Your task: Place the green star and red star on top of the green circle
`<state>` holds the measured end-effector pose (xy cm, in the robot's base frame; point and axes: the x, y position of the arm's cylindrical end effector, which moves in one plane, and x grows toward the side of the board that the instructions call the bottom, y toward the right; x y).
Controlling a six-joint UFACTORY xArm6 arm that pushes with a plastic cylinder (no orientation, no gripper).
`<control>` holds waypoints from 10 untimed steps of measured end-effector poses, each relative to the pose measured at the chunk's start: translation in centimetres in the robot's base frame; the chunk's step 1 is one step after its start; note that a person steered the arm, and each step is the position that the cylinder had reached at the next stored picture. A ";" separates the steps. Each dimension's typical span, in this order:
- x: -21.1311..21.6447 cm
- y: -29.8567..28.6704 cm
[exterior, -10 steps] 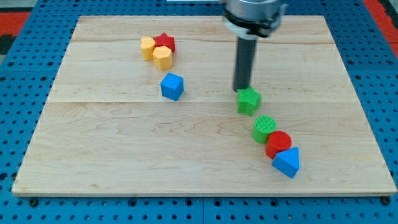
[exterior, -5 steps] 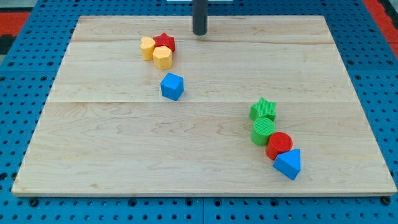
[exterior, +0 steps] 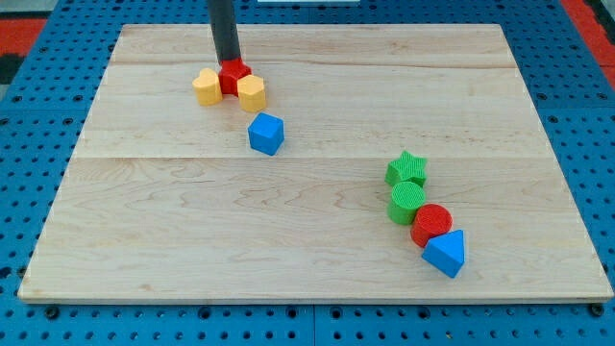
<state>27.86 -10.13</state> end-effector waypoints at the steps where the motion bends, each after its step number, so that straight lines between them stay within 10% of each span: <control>1: 1.7 2.6; 4: 6.4 -1.6; 8: 15.8 16.3; 10: 7.7 6.8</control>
